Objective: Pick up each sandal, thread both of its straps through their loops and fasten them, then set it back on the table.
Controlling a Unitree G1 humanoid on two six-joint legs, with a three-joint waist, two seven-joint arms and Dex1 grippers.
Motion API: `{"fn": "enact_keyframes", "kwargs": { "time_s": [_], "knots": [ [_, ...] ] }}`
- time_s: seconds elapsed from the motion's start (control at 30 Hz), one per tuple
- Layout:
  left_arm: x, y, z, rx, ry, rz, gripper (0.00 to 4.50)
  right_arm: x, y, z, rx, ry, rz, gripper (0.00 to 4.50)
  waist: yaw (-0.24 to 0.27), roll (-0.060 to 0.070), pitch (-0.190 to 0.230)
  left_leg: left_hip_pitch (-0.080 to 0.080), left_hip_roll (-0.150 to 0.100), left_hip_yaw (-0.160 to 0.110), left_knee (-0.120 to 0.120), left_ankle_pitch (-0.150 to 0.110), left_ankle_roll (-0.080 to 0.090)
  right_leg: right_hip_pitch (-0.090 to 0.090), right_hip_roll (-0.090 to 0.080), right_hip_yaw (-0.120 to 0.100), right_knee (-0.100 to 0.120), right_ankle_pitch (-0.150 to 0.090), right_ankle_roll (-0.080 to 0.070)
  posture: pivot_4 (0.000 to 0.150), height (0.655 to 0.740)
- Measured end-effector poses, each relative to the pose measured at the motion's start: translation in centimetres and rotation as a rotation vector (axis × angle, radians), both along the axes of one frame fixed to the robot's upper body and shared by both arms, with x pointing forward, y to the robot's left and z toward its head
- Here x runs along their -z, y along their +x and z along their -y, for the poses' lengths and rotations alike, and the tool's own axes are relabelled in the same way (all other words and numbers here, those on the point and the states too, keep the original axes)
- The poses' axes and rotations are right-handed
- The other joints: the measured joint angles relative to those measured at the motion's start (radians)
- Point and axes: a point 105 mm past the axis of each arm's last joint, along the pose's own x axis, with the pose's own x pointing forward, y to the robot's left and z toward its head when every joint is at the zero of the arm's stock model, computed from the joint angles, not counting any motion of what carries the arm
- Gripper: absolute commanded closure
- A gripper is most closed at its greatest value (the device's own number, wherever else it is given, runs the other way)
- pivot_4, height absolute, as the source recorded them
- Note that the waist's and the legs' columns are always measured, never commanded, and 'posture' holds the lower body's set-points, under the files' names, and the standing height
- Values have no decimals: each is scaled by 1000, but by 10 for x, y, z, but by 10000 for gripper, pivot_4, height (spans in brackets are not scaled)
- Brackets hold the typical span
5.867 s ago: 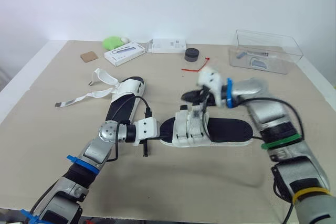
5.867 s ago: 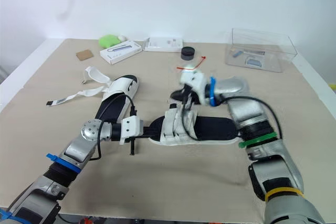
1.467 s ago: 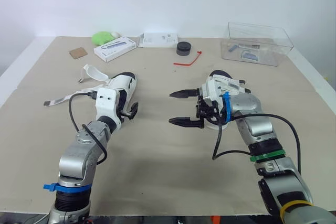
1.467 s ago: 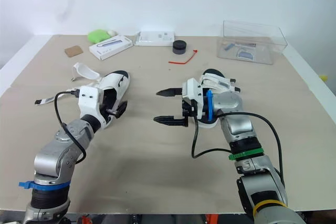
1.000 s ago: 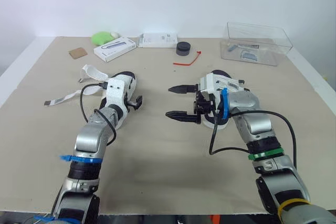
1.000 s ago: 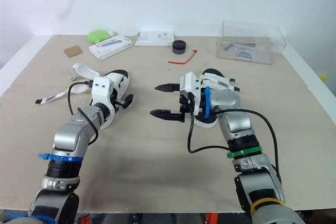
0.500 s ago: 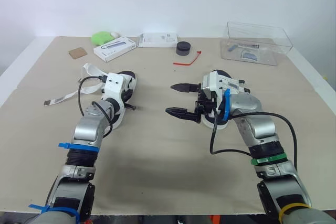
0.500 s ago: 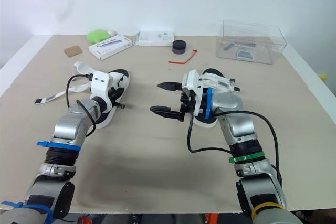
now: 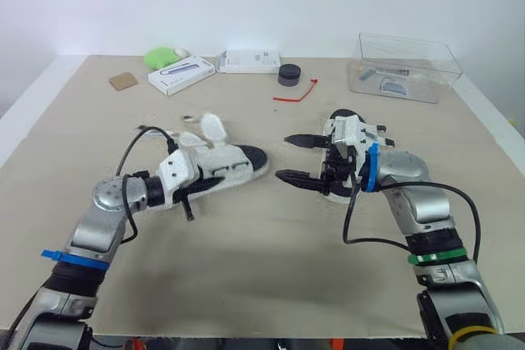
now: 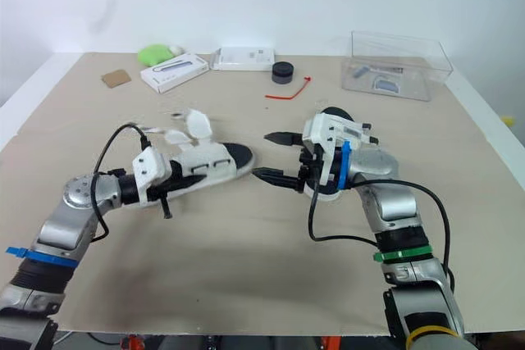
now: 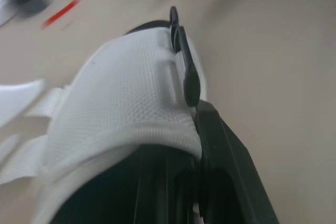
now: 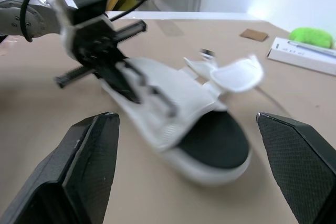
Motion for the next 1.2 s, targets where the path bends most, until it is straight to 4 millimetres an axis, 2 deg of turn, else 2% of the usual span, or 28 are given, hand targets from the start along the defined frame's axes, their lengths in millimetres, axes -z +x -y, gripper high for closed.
{"fn": "enact_keyframes", "kwargs": {
  "time_s": [0.13, 0.33, 0.5, 0.67, 0.9, 1.2],
  "knots": [
    [10, -32, 8, 252, 88, 49, 44586, 4, -13, 5, -4, -54, -6, 0, 0, 0, 0, 0, 0, 0, 0, 0, 1, 0, 0, 0, 0, -1, 0, 1500, 7400],
    [25, -57, 19, 423, 146, 88, 44586, 7, -30, 3, -3, -48, -62, 0, -1, 0, 0, 0, 1, 0, 0, 0, 1, 0, 2, 0, 0, -3, 3, 1500, 7400],
    [29, -45, 26, 330, 147, 108, 44586, 8, -38, 7, 42, -40, -94, 0, 0, 0, 0, 0, 1, 0, 1, 0, 2, 1, 2, 0, 0, -5, 6, 1500, 7400],
    [26, -36, 32, 222, 117, 88, 44586, 7, -37, 17, 108, -29, -108, 0, -1, 0, 0, 0, 1, 0, 2, 0, 2, 1, 2, 1, 0, -5, 7, 1500, 7400],
    [26, -39, 38, 169, 100, 40, 44586, 2, -33, 23, 140, -25, -88, 0, -1, 0, 0, 1, 2, 0, 1, 0, 2, 1, 4, 1, 0, -5, 7, 1500, 7400],
    [27, -45, 39, 182, 108, 15, 44586, 14, -33, 25, 107, -71, -95, 0, -1, 0, 0, 1, 2, 1, 1, 0, 2, 1, 4, 2, 0, -5, 7, 1500, 7400]
  ]
}}
